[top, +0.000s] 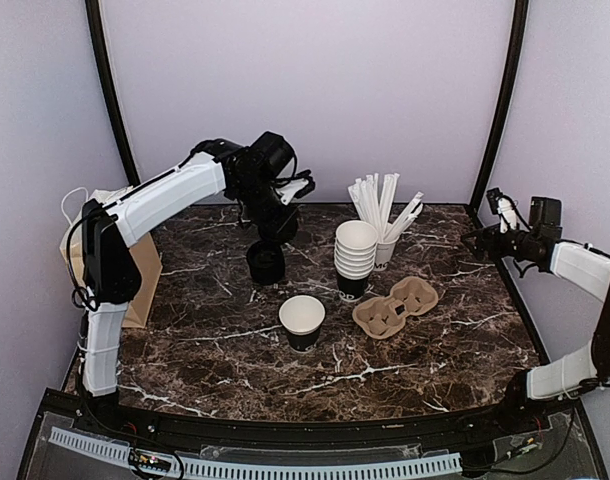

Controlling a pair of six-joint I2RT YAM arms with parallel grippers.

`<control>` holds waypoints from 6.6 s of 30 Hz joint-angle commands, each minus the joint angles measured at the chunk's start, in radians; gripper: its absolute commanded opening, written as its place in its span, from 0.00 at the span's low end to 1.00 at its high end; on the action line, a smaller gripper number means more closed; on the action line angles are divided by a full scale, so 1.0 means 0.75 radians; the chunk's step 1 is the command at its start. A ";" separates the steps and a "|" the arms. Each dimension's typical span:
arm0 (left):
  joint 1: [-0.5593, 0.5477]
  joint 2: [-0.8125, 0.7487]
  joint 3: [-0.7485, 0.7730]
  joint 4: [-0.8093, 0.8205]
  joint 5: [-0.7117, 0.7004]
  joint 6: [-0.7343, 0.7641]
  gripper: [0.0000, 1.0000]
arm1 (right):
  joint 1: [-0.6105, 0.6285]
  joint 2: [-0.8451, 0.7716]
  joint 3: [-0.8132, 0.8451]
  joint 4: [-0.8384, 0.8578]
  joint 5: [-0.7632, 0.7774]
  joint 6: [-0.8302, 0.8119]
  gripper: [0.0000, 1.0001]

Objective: Pack the takeout coffee

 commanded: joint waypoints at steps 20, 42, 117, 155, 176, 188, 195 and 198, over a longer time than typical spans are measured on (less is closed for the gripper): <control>-0.009 -0.829 -0.817 1.378 1.062 -0.471 0.15 | 0.687 0.114 0.861 -0.326 -0.454 0.509 0.99; -0.009 -0.901 -1.042 1.757 1.063 -0.677 0.14 | 1.028 0.346 1.035 -0.113 -0.515 0.858 0.99; 0.002 -1.099 -1.309 1.027 0.337 -0.402 0.56 | 1.114 0.462 1.150 -0.627 -0.114 0.130 0.73; -0.187 -0.441 -1.505 1.438 0.471 -0.598 0.43 | 1.428 0.673 1.319 -1.409 0.237 -0.519 0.72; -0.186 -0.538 -1.677 1.437 0.366 -0.658 0.41 | 1.619 0.869 1.474 -1.627 0.569 -0.598 0.72; -0.185 -0.593 -1.733 1.441 0.326 -0.666 0.41 | 1.695 0.951 1.479 -1.634 0.669 -0.596 0.73; -0.184 -0.603 -1.749 1.460 0.324 -0.678 0.41 | 1.712 0.943 1.462 -1.608 0.720 -0.589 0.72; -0.183 -0.600 -1.746 1.468 0.332 -0.681 0.41 | 1.722 0.914 1.464 -1.598 0.763 -0.602 0.72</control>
